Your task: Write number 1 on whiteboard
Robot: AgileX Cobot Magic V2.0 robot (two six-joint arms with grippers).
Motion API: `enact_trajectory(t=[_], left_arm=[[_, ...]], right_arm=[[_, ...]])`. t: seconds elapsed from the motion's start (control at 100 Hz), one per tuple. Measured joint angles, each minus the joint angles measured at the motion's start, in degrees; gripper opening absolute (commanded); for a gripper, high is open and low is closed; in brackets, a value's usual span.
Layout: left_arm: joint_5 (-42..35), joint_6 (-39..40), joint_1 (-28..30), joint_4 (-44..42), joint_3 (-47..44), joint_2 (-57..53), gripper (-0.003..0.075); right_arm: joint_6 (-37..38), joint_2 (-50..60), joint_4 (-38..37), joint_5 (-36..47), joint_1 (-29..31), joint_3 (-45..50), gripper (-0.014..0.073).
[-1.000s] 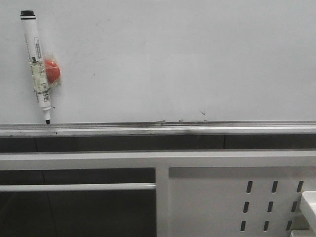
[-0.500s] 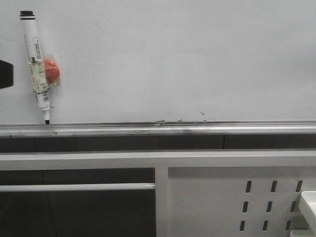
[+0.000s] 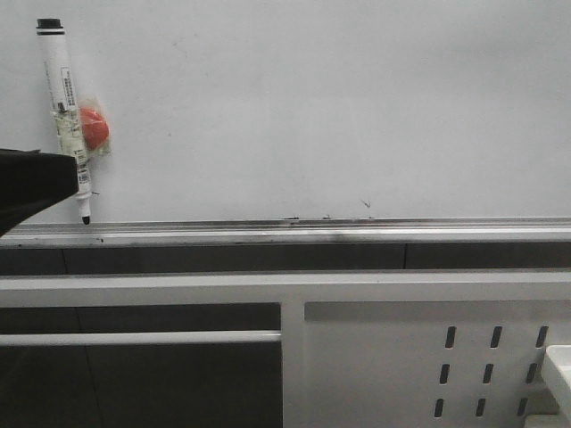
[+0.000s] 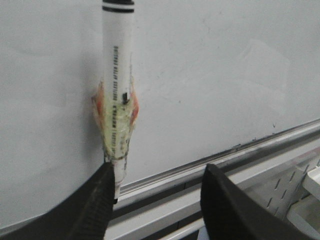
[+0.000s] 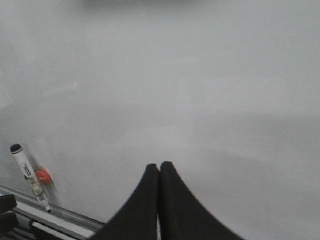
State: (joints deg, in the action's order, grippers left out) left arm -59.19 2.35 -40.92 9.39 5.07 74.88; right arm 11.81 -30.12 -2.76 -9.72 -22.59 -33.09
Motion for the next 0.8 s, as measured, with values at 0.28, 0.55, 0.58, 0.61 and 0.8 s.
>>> enact_trajectory(t=[0.28, 0.55, 0.58, 0.61, 0.8], left_arm=[[-5.5, 0.0, 0.0, 3.08, 1.97, 14.82, 0.0348], [-5.76, 0.0, 0.0, 6.98, 2.72, 15.64, 0.0348], [-5.76, 0.0, 0.0, 7.15, 2.97, 15.64, 0.0348], [-5.76, 0.0, 0.0, 7.25, 3.34, 15.64, 0.0348], [-5.78, 0.0, 0.0, 7.38, 6.18, 15.64, 0.0348]], right_arm=[[0.0, 0.0, 0.0, 2.88, -0.24, 0.0, -0.0069], [0.0, 0.0, 0.0, 3.8, -0.24, 0.0, -0.0069], [0.0, 0.0, 0.0, 3.93, -0.24, 0.0, -0.0069], [0.0, 0.0, 0.0, 4.03, -0.24, 0.0, -0.0069], [0.0, 0.0, 0.0, 4.66, -0.24, 0.0, -0.0069]])
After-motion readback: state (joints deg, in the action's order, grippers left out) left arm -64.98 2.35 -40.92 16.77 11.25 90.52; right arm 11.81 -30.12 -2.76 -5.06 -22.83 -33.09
